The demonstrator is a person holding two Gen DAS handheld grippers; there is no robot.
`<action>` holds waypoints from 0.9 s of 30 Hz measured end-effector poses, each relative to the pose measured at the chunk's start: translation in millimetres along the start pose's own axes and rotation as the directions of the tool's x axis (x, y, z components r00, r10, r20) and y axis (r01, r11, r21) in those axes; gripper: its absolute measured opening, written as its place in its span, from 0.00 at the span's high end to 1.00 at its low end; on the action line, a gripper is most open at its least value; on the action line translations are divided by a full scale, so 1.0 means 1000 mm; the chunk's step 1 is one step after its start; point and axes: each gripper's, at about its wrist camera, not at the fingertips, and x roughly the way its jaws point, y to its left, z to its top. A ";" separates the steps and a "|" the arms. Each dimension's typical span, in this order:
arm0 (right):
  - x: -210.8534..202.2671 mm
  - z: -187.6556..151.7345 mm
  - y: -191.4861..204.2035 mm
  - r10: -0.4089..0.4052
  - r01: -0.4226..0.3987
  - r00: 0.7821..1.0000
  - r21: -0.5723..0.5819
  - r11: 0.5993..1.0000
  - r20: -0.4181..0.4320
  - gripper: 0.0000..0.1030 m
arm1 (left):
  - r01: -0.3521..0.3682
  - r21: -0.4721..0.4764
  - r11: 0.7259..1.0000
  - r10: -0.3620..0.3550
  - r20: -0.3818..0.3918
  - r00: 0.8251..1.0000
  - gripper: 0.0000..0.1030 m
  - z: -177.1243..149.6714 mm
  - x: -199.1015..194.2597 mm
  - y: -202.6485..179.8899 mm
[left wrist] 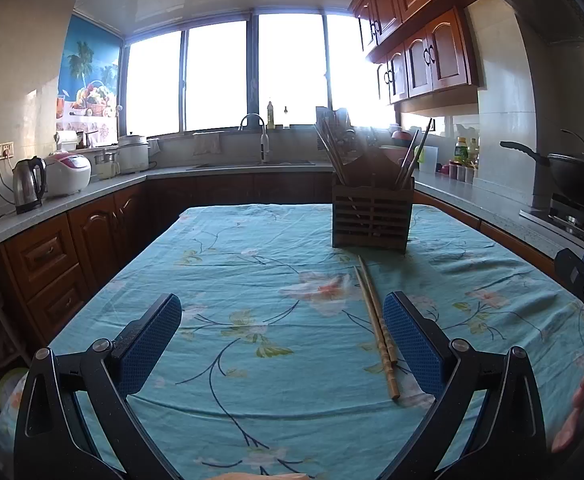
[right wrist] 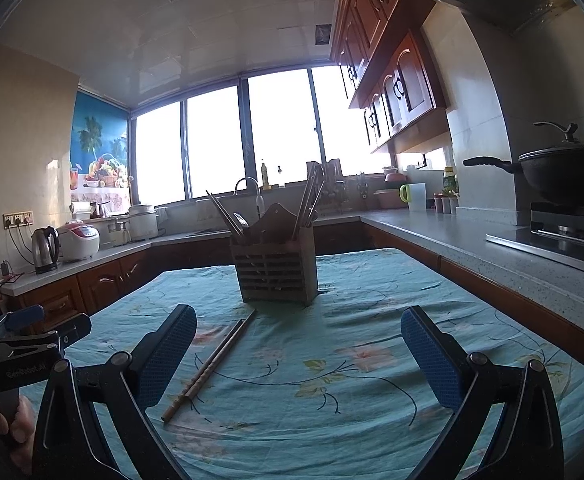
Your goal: Organize utensils
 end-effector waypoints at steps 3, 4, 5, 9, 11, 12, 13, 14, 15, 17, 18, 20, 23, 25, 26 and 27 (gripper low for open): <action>-0.001 0.001 0.000 0.001 -0.001 1.000 0.001 1.000 0.002 0.00 | 0.004 0.004 1.000 -0.004 0.001 1.000 0.00 0.000 -0.001 -0.001; 0.000 0.001 -0.001 0.001 -0.001 1.000 0.002 1.000 0.001 0.00 | 0.004 0.006 1.000 -0.004 0.001 1.000 0.00 0.000 -0.001 -0.001; 0.000 0.001 -0.001 0.001 -0.001 1.000 0.001 1.000 0.000 0.00 | 0.006 0.007 1.000 -0.006 0.001 1.000 0.00 0.000 -0.001 -0.001; -0.001 0.001 0.000 0.001 -0.001 1.000 0.001 1.000 0.000 0.00 | 0.005 0.005 1.000 -0.005 -0.002 1.000 0.00 -0.001 -0.001 0.000; -0.001 0.002 0.000 0.002 -0.002 1.000 0.002 1.000 0.001 0.00 | 0.003 0.005 1.000 -0.003 -0.002 1.000 0.00 -0.001 -0.001 0.000; -0.001 0.001 0.000 0.002 -0.002 1.000 0.003 1.000 0.002 0.00 | 0.000 0.005 1.000 0.000 -0.002 1.000 0.00 0.000 0.000 -0.001; -0.001 0.002 0.000 0.003 -0.003 1.000 0.003 1.000 0.002 0.00 | -0.001 0.005 1.000 0.001 -0.003 1.000 0.00 0.000 0.000 -0.001; -0.001 0.002 0.001 0.003 -0.003 1.000 0.002 1.000 0.002 0.00 | -0.002 0.005 1.000 0.002 -0.004 1.000 0.00 0.000 0.000 -0.001; -0.001 0.002 0.001 0.003 -0.003 1.000 0.001 1.000 0.001 0.00 | -0.004 0.005 1.000 0.004 -0.004 1.000 0.00 -0.001 0.000 -0.002; -0.002 0.001 0.003 0.006 -0.006 1.000 0.001 1.000 0.002 0.00 | -0.010 0.010 1.000 0.010 -0.002 1.000 0.00 0.000 0.000 -0.002; -0.002 0.001 0.003 0.006 -0.006 1.000 0.001 1.000 0.003 0.00 | -0.009 0.009 1.000 0.009 -0.002 1.000 0.00 -0.001 0.001 -0.002; -0.002 0.001 0.004 0.006 -0.006 1.000 0.000 1.000 0.003 0.00 | -0.006 0.006 1.000 0.006 -0.003 1.000 0.00 -0.001 0.001 -0.002; -0.002 0.001 0.004 0.007 -0.007 1.000 0.002 1.000 0.002 0.00 | -0.003 0.010 1.000 0.003 -0.004 1.000 0.00 -0.002 0.001 -0.003; -0.002 0.001 0.005 0.008 -0.008 1.000 0.001 1.000 0.002 0.00 | 0.001 0.011 1.000 -0.001 -0.006 1.000 0.00 -0.002 0.002 -0.004; -0.002 0.001 0.005 0.009 -0.009 1.000 0.001 1.000 0.001 0.00 | 0.000 0.012 1.000 0.000 -0.005 1.000 0.00 -0.002 0.001 -0.004; -0.002 0.001 0.005 0.009 -0.009 1.000 0.001 1.000 0.001 0.00 | 0.000 0.013 1.000 0.000 -0.005 1.000 0.00 -0.002 0.001 -0.004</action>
